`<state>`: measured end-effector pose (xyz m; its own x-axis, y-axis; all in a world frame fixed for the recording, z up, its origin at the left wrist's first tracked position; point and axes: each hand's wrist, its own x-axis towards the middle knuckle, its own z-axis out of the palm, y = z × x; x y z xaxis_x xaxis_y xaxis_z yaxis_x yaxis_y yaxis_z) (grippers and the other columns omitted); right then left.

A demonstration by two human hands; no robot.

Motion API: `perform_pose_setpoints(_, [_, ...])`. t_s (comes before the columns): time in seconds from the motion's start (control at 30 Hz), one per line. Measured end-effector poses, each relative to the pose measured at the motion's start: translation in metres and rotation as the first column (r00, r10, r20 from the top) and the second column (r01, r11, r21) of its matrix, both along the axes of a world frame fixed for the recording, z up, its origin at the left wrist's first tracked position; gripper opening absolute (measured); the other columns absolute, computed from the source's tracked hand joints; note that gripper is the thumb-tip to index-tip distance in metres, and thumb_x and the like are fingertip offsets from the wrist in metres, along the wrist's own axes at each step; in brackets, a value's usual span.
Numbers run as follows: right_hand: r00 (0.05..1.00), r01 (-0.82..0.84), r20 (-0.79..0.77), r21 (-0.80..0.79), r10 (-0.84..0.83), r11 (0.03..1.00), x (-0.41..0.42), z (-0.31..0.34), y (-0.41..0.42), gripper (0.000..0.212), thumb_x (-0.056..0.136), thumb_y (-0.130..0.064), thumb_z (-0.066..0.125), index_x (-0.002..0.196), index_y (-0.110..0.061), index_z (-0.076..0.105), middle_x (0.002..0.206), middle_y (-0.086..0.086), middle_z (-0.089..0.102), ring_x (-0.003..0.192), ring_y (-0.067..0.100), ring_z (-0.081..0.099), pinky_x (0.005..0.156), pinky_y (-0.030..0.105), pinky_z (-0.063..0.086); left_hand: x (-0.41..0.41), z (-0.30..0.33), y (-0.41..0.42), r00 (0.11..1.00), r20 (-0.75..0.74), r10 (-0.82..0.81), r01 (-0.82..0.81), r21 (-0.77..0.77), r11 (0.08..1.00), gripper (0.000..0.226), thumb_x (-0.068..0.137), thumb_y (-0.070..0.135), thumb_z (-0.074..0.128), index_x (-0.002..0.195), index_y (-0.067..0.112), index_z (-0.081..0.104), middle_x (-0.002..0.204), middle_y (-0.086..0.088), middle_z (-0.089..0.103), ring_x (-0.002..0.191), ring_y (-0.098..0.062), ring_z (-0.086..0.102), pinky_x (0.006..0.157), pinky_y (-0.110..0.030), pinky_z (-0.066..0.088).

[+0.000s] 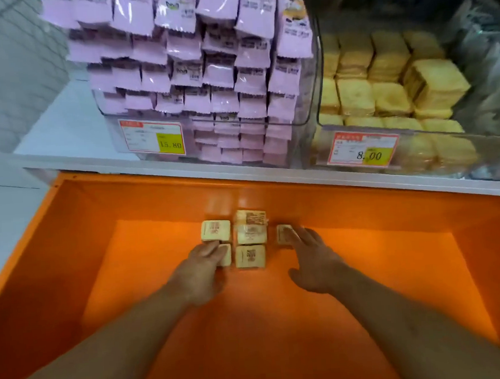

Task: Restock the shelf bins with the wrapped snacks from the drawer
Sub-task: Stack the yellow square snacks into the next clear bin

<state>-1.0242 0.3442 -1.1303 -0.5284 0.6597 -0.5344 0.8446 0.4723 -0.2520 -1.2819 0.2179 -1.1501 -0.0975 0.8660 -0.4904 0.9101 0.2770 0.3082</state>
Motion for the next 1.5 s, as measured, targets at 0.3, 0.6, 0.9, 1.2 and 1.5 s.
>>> perform_pose_setpoints(0.3, [1.000, -0.025, 0.004, 0.193, 0.025, 0.981, -0.004, -0.020, -0.010, 0.083, 0.090, -0.035, 0.070, 0.158, -0.029, 0.023, 0.154, -0.001, 0.030, 0.141, 0.030, 0.028, 0.117, 0.044, 0.035, 0.004, -0.008, -0.004, 0.983, -0.181, -0.033, 0.031, -0.011, 0.999, 0.087, 0.089, 0.022, 0.076, 0.160, 0.035, 0.026, 0.156, 0.005, 0.030, 0.134, -0.026, 0.033, 0.108, -0.040, 0.045])
perform_pose_setpoints(0.6, [0.999, -0.006, 0.052, 0.151, -0.002, 0.989, -0.003, -0.022, -0.017, 0.082, 0.087, -0.037, 0.079, 0.152, -0.029, 0.030, 0.150, -0.001, 0.040, 0.140, 0.030, 0.033, 0.108, 0.044, 0.045, 0.011, 0.005, -0.006, 0.992, -0.124, -0.006, -0.003, -0.066, 0.998, 0.081, 0.084, 0.034, 0.082, 0.152, 0.030, 0.038, 0.150, -0.002, 0.044, 0.138, -0.028, 0.042, 0.110, -0.038, 0.042])
perform_pose_setpoints(0.9, [0.873, 0.337, -0.207, -0.396, -0.441, 0.854, 0.024, 0.065, -0.014, 0.046, 0.081, -0.027, 0.089, 0.115, -0.015, 0.060, 0.096, 0.003, 0.072, 0.074, 0.009, 0.066, 0.063, 0.028, 0.051, 0.040, 0.092, 0.006, 0.893, 0.400, 0.207, -0.202, -0.056, 0.978, 0.048, 0.062, 0.030, 0.097, 0.100, 0.035, 0.068, 0.098, 0.013, 0.072, 0.089, -0.005, 0.070, 0.079, -0.028, 0.061])
perform_pose_setpoints(1.2, [0.532, 0.284, -0.478, -0.677, -0.699, 0.679, 0.068, 0.243, -0.034, 0.047, 0.078, -0.027, 0.083, 0.118, -0.009, 0.065, 0.097, 0.012, 0.074, 0.093, 0.032, 0.072, 0.084, 0.050, 0.059, 0.090, 0.245, 0.008, 0.607, 0.764, 0.219, -0.404, 0.060, 0.913, 0.078, 0.059, 0.034, 0.100, 0.126, 0.027, 0.061, 0.113, -0.001, 0.076, 0.104, -0.021, 0.074, 0.089, -0.044, 0.062])
perform_pose_setpoints(1.5, [0.187, 0.218, -0.555, -0.781, -0.810, 0.585, 0.067, 0.300, -0.073, 0.033, 0.106, -0.036, 0.055, 0.115, -0.018, 0.080, 0.119, 0.009, 0.076, 0.101, 0.031, 0.071, 0.095, 0.053, 0.056, 0.127, 0.313, -0.013, 0.286, 0.919, 0.272, -0.528, -0.086, 0.845, 0.036, 0.089, 0.015, 0.081, 0.123, 0.016, 0.067, 0.114, -0.009, 0.078, 0.106, -0.026, 0.075, 0.092, -0.047, 0.062])
